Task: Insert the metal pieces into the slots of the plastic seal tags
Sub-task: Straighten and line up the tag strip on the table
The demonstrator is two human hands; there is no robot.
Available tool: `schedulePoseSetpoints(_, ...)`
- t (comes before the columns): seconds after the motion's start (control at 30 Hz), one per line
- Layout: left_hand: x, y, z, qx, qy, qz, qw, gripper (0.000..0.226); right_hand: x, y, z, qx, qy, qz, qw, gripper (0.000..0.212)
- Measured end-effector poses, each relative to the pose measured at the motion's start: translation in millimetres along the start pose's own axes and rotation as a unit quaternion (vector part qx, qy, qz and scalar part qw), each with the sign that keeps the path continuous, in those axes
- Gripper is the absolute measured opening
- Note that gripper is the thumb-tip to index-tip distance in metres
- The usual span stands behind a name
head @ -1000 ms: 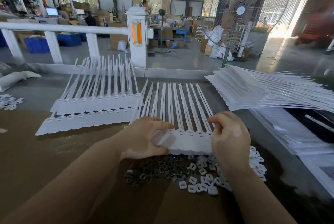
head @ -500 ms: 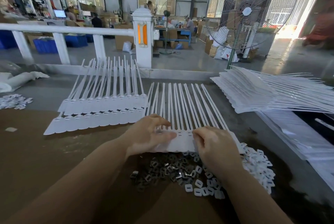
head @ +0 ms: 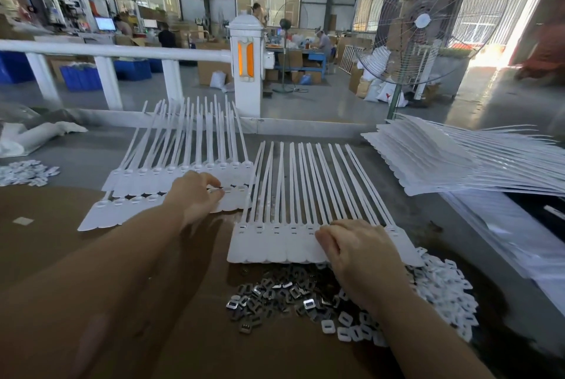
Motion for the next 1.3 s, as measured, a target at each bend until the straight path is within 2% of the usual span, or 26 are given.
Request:
schedulePoseSetpoints(0.17,12.4,3.5,13.5,0.010,0.032,0.107,0.994,0.045,4.2,-0.7,0.1,0.007,0.001,-0.013,1.000,0.069)
schedulePoseSetpoints(0.27,18.0,1.1,20.5,0.017,0.039,0.130,0.991,0.053,5.0,-0.2,0.6,0.002,-0.006,-0.006,1.000,0.080)
schedulePoseSetpoints(0.6,21.0,-6.4,37.3,0.004,0.032,0.172,0.985,0.051,10.6,0.8,0.9,-0.001,-0.015,-0.032,0.999,0.083)
schedulePoseSetpoints(0.83,21.8,-5.1,39.7,0.010,0.032,0.212,0.977,0.054,9.8,3.3,0.6,-0.010,-0.026,-0.050,0.998,0.073)
schedulePoseSetpoints(0.93,24.5,-5.0,40.7,0.014,0.035,0.216,0.976,0.055,9.5,6.9,-0.1,-0.040,-0.031,-0.057,0.997,0.062)
schedulePoseSetpoints(1.13,29.0,-3.1,44.8,0.020,0.039,0.216,0.975,0.057,10.4,5.6,-1.1,-0.040,-0.029,-0.061,0.997,0.051)
schedulePoseSetpoints(1.3,31.7,-3.4,47.4,0.042,0.038,0.226,0.972,0.061,11.5,8.0,-1.4,-0.049,-0.029,-0.066,0.996,0.051)
Point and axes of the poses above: each hand's wrist, its own z-axis towards the middle knuckle, its own y-axis out of the back of the hand, x = y × z, the point moved 8 cm from there along z, towards the middle knuckle, and after that the axes turned 12 degrees about -z, right-handed, at the moved point
